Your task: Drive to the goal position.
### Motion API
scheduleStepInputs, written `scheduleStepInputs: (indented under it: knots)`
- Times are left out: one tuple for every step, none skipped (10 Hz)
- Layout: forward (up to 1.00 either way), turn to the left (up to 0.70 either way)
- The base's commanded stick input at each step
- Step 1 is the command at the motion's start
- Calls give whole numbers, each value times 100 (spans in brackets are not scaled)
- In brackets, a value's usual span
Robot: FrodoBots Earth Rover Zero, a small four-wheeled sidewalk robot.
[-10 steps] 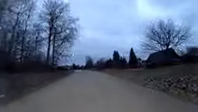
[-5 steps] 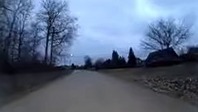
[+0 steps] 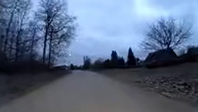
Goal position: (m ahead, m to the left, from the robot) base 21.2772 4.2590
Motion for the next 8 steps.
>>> scheduleStepInputs:
  knots:
    - [100,28]
    - [100,44]
    - [100,19]
    - [100,4]
    - [100,4]
    - [100,4]
    - [100,4]
    - [100,38]
